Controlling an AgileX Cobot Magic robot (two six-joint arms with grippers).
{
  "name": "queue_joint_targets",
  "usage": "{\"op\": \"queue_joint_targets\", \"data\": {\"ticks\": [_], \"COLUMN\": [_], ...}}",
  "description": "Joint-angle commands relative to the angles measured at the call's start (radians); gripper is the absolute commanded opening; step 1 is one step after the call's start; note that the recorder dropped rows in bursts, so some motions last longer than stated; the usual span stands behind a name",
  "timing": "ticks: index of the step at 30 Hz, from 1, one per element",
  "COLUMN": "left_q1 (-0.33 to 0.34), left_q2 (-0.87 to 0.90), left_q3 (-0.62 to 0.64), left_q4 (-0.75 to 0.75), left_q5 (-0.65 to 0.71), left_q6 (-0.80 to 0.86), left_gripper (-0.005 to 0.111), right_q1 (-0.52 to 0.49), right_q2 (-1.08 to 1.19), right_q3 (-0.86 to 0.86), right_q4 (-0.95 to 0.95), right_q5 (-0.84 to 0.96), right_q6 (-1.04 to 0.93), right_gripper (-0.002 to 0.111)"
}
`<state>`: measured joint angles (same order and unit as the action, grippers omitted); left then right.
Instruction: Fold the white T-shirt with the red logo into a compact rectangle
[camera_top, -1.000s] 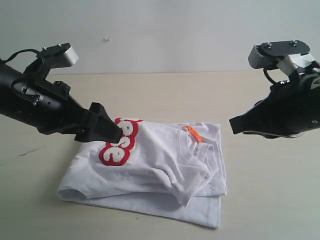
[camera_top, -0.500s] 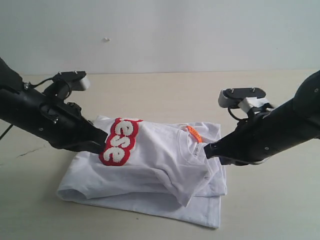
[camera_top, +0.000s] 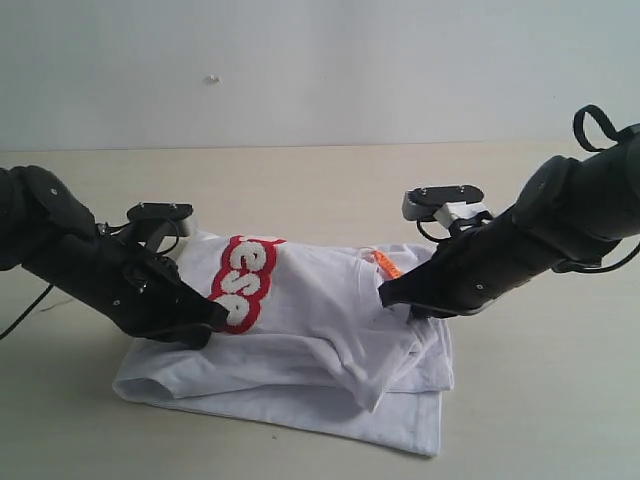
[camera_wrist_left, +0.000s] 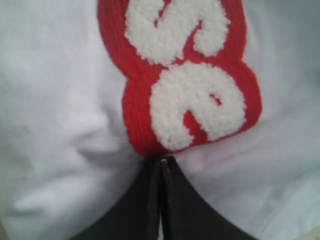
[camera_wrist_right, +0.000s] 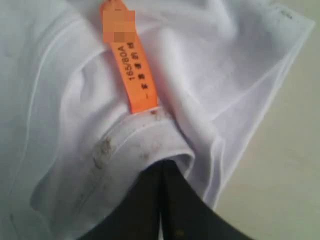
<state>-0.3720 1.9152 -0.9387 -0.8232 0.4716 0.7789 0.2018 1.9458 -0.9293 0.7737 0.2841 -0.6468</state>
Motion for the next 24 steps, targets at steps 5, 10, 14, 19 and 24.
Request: {"op": "queue_joint_targets", "data": {"ticks": [5, 10, 14, 19, 24], "left_q1": [0.002, 0.002, 0.002, 0.002, 0.002], "left_q2": [0.005, 0.005, 0.005, 0.004, -0.063], "left_q3": [0.002, 0.002, 0.002, 0.002, 0.002], "left_q4": [-0.048, -0.048, -0.050, -0.052, -0.065], "left_q5": [-0.035, -0.032, -0.031, -0.040, -0.088], "left_q6": [0.005, 0.005, 0.005, 0.005, 0.002], "left_gripper": [0.000, 0.000, 0.000, 0.000, 0.000], "right_q1": [-0.005, -0.005, -0.005, -0.005, -0.005], "right_q2": [0.097, 0.133, 0.135, 0.126, 0.041], "right_q3": [-0.076, -0.111, -0.117, -0.117, -0.096], "right_q4": [0.005, 0.005, 0.005, 0.005, 0.001], "right_q5": [-0.054, -0.067, -0.115, -0.119, -0.144], "right_q6": [-0.013, -0.013, -0.013, -0.013, -0.014], "right_gripper": [0.000, 0.000, 0.000, 0.000, 0.000]}}
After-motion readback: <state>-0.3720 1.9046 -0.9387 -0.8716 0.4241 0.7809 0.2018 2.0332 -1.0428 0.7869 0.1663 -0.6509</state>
